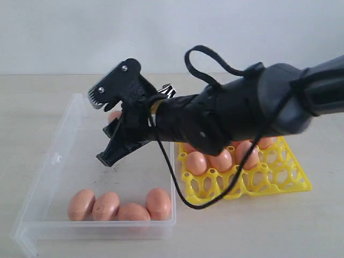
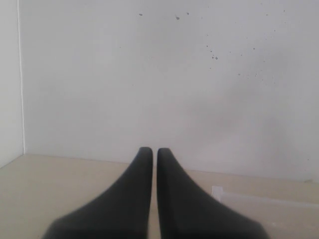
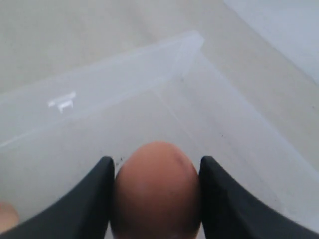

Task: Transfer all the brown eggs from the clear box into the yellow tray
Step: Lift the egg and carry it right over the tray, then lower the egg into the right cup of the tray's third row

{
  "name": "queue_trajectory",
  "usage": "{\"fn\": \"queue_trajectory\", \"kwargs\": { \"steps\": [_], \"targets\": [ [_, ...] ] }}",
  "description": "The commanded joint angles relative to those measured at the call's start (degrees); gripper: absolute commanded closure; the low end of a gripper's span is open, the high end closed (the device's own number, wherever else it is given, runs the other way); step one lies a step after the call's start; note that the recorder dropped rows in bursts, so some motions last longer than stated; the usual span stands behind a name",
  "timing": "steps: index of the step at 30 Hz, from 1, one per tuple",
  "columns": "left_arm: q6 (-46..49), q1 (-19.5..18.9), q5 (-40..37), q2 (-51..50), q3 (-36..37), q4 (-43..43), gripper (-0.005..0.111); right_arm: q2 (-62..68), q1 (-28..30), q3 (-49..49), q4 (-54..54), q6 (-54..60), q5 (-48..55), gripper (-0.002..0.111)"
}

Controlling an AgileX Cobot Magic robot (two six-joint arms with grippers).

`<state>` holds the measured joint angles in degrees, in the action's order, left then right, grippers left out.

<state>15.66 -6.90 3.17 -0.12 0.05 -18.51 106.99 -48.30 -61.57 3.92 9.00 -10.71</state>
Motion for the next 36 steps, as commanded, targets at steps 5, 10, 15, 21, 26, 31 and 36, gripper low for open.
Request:
{"fn": "queue_trajectory", "kwargs": {
  "steps": [5, 10, 15, 21, 26, 31, 36],
  "targets": [
    [0.3, 0.1, -0.2, 0.1, -0.1, 0.2, 0.103, -11.7, 8.7, 21.6, -11.6, -1.2, -29.1, 0.109],
    [0.3, 0.1, -0.2, 0.1, -0.1, 0.2, 0.103, -15.6, 14.1, 33.3, -12.7, -2.2, -40.7, 0.109],
    [0.3, 0.1, -0.2, 0.1, -0.1, 0.2, 0.103, -15.1, 22.0, 40.4, -12.0, -3.0, -43.4, 0.109],
    [0.3, 0.1, -0.2, 0.1, -0.1, 0.2, 0.103, -12.5, 32.8, 42.7, 3.8, -10.9, -46.7, 0.109],
    [0.3, 0.1, -0.2, 0.1, -0.1, 0.2, 0.103, -9.1, 37.5, 42.7, 9.3, -15.0, -49.9, 0.109],
    [0.3, 0.1, -0.2, 0.1, -0.1, 0.2, 0.103, -2.6, 38.0, 42.6, 11.8, -15.5, -53.8, 0.109],
    [0.3, 0.1, -0.2, 0.1, -0.1, 0.2, 0.103, 1.9, 38.0, 42.6, 11.6, -15.4, -57.7, 0.109]
  ]
}}
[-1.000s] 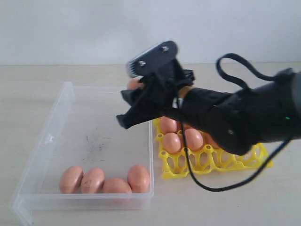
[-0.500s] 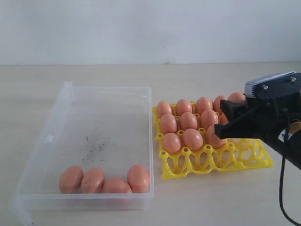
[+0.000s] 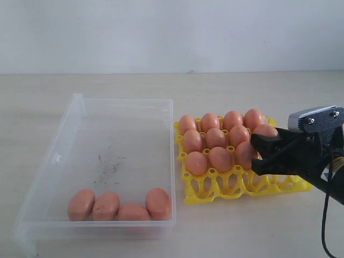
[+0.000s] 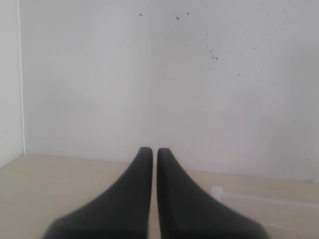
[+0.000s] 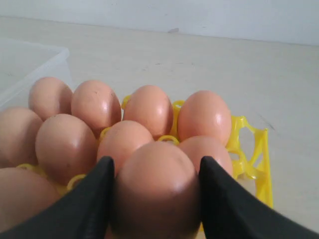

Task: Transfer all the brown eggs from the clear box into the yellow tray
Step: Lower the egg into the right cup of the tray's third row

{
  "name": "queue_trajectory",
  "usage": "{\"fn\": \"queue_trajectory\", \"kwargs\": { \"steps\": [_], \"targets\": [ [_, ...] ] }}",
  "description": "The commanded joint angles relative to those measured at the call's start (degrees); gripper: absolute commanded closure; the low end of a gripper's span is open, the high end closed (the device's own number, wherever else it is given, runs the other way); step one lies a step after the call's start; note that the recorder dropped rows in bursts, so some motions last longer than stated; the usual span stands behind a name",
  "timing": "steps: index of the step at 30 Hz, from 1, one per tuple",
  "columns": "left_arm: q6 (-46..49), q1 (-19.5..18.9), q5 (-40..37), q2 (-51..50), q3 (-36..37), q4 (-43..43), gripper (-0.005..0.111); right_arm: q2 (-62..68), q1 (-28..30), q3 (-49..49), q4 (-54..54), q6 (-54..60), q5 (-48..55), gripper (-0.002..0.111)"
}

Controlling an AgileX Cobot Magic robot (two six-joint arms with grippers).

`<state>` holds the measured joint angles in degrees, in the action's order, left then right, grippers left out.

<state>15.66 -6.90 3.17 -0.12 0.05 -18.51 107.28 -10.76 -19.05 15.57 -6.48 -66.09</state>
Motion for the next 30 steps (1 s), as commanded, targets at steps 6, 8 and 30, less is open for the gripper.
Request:
{"fn": "queue_trajectory", "kwargs": {
  "steps": [6, 8, 30],
  "targets": [
    [0.3, 0.1, -0.2, 0.1, -0.1, 0.2, 0.103, 2.0, 0.5, 0.1, -3.4, 1.0, 0.0, 0.109],
    [0.3, 0.1, -0.2, 0.1, -0.1, 0.2, 0.103, 2.0, 0.5, 0.1, -3.4, 1.2, 0.7, 0.109],
    [0.3, 0.1, -0.2, 0.1, -0.1, 0.2, 0.103, 1.7, 0.5, 0.1, -4.4, -2.8, -0.5, 0.055]
  ]
}}
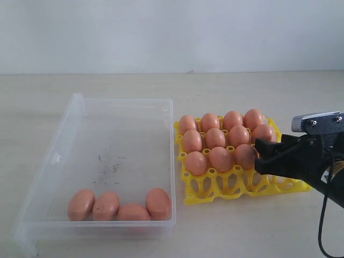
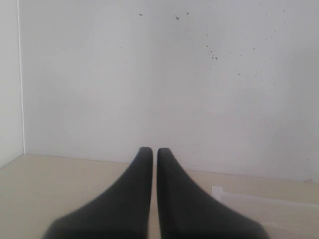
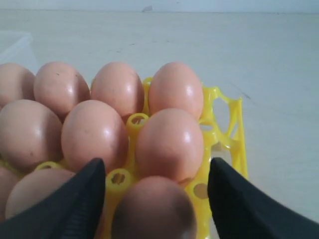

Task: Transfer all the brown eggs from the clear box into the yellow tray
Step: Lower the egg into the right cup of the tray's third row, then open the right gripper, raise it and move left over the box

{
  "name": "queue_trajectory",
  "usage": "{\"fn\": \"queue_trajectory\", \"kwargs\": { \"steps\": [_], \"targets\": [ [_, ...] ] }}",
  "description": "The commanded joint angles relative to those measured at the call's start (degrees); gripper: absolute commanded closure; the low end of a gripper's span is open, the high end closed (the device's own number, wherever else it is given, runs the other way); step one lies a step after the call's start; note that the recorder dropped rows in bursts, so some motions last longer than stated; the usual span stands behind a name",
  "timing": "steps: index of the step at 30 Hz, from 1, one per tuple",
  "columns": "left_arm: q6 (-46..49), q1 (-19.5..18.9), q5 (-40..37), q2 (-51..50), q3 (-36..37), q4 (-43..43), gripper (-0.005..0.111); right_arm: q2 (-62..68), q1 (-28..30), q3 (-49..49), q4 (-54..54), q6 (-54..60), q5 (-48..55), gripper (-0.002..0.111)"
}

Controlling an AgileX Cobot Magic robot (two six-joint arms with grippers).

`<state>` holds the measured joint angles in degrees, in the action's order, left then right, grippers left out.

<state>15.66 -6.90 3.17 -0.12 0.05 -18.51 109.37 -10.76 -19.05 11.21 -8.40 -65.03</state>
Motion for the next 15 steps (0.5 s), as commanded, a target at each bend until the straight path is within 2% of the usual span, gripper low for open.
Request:
{"fn": "queue_trajectory", "kwargs": {
  "steps": [1, 8, 11, 13, 15],
  "targets": [
    [0.3, 0.1, -0.2, 0.1, -0.1, 0.2, 0.103, -0.7, 0.5, 0.1, 0.0, -0.9, -1.6, 0.055],
    [0.3, 0.1, -0.2, 0.1, -0.1, 0.2, 0.103, -9.9, 0.5, 0.7, -4.6, 0.2, -1.4, 0.055],
    [0.3, 0.1, -0.2, 0.1, -0.1, 0.2, 0.103, -15.8, 0.5, 0.7, -2.2, -2.0, -1.4, 0.058],
    [0.3, 0.1, -0.2, 0.1, -0.1, 0.2, 0.103, -19.4, 0.5, 0.4, 5.3, -4.3, -1.6, 0.074],
    [0.3, 0.1, -0.2, 0.1, -0.1, 0.2, 0.103, -22.4, 0.1, -1.2, 13.8, -6.8, -1.6, 0.098]
  ]
}}
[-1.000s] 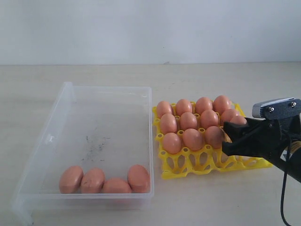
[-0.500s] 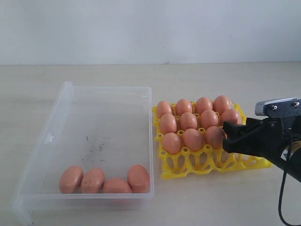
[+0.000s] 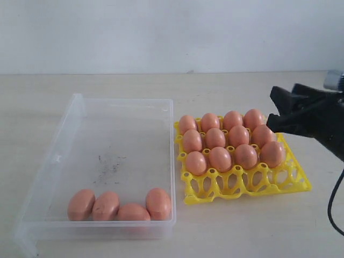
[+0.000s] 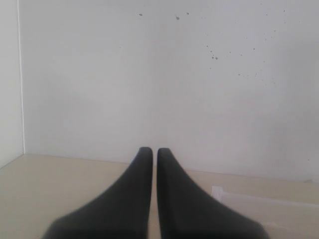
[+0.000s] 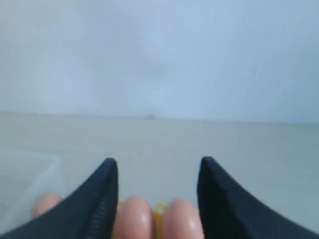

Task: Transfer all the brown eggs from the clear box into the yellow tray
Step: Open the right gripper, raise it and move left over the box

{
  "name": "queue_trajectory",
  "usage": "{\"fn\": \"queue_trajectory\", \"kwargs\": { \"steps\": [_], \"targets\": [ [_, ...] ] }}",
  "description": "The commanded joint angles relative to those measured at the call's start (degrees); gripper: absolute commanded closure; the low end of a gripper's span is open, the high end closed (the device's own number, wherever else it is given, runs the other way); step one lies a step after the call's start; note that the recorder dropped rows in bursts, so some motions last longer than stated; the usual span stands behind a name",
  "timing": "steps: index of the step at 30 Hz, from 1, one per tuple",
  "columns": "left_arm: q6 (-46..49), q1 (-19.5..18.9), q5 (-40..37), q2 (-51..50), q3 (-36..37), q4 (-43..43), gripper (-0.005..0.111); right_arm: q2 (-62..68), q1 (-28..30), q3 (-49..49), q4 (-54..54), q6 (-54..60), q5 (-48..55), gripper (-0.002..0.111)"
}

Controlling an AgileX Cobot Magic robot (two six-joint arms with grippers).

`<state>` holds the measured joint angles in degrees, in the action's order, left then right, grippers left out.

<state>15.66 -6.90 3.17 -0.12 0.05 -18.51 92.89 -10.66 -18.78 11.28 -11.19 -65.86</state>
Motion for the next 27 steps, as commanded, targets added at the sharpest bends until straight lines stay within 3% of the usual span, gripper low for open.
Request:
{"fn": "queue_trajectory", "kwargs": {
  "steps": [1, 3, 5, 6, 8, 12, 15, 27],
  "targets": [
    [0.3, 0.1, -0.2, 0.1, -0.1, 0.2, 0.103, -7.1, -0.4, -2.6, 18.1, -5.7, -0.3, 0.108],
    [0.3, 0.1, -0.2, 0.1, -0.1, 0.2, 0.103, -8.3, -1.9, -5.5, 23.7, -10.9, 2.4, 0.109],
    [0.3, 0.1, -0.2, 0.1, -0.1, 0.2, 0.103, -8.3, -5.5, -11.7, 29.1, -17.4, 13.6, 0.109],
    [0.3, 0.1, -0.2, 0.1, -0.1, 0.2, 0.103, -8.2, -8.9, -17.0, 34.1, -22.6, 26.7, 0.109],
    [0.3, 0.1, -0.2, 0.1, -0.1, 0.2, 0.103, -8.2, -14.4, -23.6, 40.3, -29.0, 41.9, 0.109],
    [0.3, 0.1, -0.2, 0.1, -0.1, 0.2, 0.103, -8.0, -22.8, -32.2, 43.3, -34.5, 52.0, 0.109],
    [0.3, 0.1, -0.2, 0.1, -0.1, 0.2, 0.103, -6.0, -25.3, -37.6, 43.2, -37.5, 63.1, 0.109],
    [0.3, 0.1, -0.2, 0.1, -0.1, 0.2, 0.103, 8.1, -25.3, -37.9, 44.5, -43.8, 56.0, 0.109]
  ]
}}
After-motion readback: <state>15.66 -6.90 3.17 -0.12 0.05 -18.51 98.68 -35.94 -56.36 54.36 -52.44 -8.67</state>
